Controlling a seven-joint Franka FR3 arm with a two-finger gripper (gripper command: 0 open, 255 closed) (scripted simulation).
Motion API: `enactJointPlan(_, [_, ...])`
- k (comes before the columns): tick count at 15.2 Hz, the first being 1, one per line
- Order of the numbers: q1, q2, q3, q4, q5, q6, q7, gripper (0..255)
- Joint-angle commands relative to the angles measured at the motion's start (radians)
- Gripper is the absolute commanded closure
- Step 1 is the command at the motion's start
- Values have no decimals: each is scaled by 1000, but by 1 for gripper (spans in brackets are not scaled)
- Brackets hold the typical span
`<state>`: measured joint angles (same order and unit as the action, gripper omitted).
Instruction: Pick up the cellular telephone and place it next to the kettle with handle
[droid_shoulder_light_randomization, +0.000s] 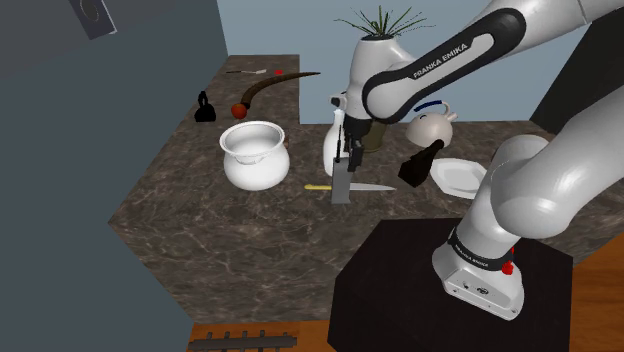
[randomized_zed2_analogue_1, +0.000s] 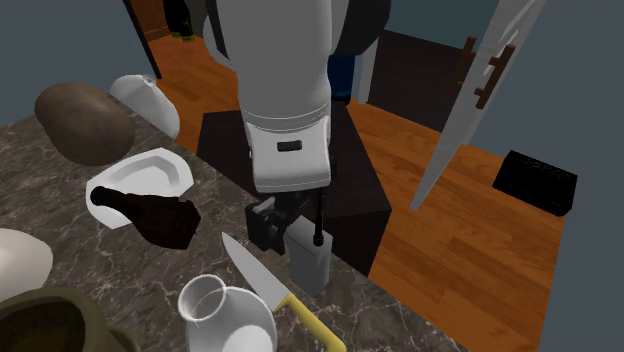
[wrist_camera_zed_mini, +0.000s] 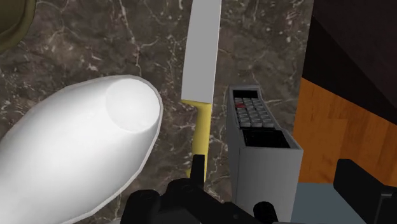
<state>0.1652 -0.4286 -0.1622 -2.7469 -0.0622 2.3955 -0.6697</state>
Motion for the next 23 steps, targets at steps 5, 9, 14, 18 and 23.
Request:
enactJointPlan(5, [4,34,-2,-11,3,46,-1,0])
enactJointPlan(9, [4,34,-2,-11,3,46,-1,0])
enactJointPlan(14, [4,34,-2,-11,4,46,-1,255])
enactJointPlan(18, [4,34,-2,-11,4,46,-1,255])
enactJointPlan(23, [1,-11,3,14,1,-24,3,255])
